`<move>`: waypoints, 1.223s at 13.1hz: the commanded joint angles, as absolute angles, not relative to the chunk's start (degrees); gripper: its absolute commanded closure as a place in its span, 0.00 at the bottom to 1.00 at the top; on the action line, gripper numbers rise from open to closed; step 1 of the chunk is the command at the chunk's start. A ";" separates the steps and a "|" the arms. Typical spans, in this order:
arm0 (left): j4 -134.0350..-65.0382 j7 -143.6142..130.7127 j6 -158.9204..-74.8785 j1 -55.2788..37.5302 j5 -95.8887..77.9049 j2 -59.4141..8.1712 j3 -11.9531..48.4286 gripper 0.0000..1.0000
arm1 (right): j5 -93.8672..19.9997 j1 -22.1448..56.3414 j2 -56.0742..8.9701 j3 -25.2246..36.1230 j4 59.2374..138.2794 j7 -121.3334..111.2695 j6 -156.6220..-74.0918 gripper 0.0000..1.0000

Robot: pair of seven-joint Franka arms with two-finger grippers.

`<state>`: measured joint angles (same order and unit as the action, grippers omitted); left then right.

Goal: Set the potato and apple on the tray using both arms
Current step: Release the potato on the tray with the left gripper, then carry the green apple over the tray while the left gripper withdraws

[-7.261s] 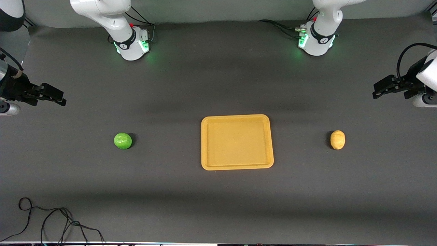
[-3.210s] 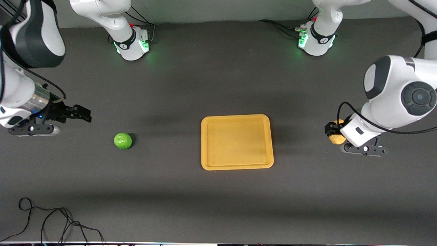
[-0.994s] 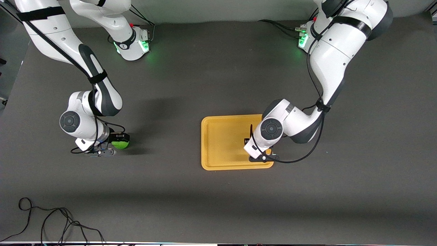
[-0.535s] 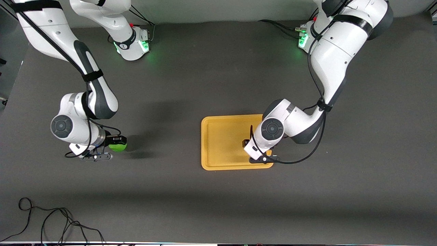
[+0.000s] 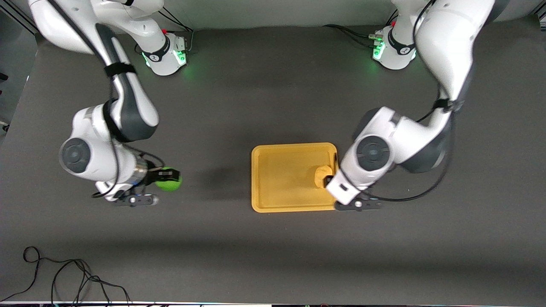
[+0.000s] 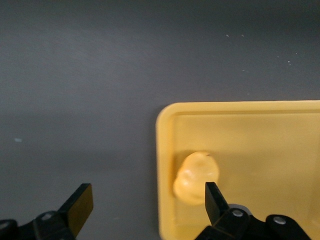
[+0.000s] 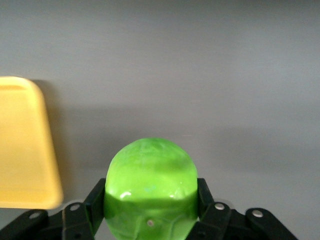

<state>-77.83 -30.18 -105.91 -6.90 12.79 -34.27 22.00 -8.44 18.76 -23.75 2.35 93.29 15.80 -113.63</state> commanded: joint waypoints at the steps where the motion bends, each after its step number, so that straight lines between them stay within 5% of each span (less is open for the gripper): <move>1: -79.28 -13.86 -100.39 -5.18 3.81 -26.40 13.22 0.00 | -9.32 27.83 -30.92 2.99 82.56 29.40 -111.97 0.71; 7: -85.85 -5.10 -94.75 3.94 1.41 -9.52 7.56 0.00 | -9.58 38.84 -42.09 2.90 69.09 50.35 -112.85 0.71; 12: -105.69 1.66 -103.15 6.94 1.67 7.87 7.56 0.00 | -8.79 44.02 -47.27 2.46 68.47 47.99 -120.48 0.71; 16: -108.11 2.20 -102.13 6.94 1.06 9.93 6.51 0.00 | -6.35 44.65 -51.76 2.64 67.68 42.82 -121.38 0.71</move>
<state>-105.53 0.44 -100.99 6.58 2.22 8.06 7.21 -8.00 44.55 -48.90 1.95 71.06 46.51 -121.53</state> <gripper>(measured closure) 0.000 0.264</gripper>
